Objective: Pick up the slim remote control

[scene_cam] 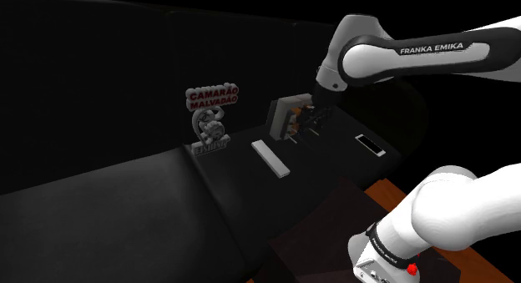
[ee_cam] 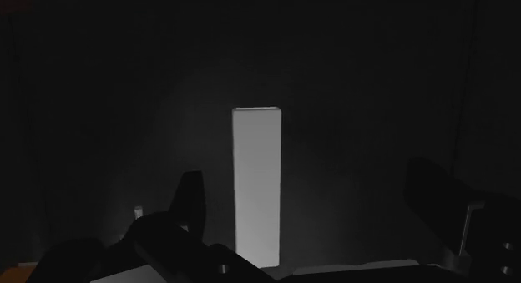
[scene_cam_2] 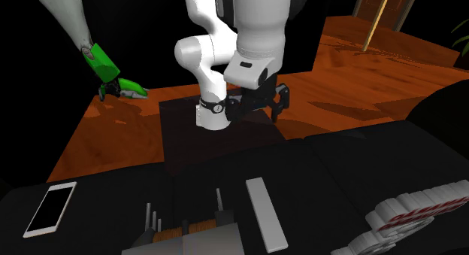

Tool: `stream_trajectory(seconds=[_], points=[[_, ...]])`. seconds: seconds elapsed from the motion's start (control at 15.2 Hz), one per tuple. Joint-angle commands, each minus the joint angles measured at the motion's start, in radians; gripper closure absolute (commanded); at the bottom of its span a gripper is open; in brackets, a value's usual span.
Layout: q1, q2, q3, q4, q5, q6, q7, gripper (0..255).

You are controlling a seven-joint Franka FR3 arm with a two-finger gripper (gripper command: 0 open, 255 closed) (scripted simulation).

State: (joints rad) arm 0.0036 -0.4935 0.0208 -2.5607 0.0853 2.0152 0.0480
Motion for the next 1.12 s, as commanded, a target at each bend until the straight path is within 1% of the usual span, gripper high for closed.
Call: stream_trajectory(seconds=[0.0, 0.26, 0.59, 0.92, 1.06], points=[[0.000, 0.075, 0.012, -0.001, -0.003, 0.083, 0.013, 0], [-0.006, 0.222, 0.026, 0.004, -0.019, 0.230, 0.035, 0], [-0.014, 0.424, 0.036, 0.046, -0.057, 0.396, 0.073, 0], [-0.016, 0.632, 0.031, 0.125, -0.115, 0.531, 0.127, 0], [-0.014, 0.677, 0.027, 0.140, -0.127, 0.561, 0.137, 0]])
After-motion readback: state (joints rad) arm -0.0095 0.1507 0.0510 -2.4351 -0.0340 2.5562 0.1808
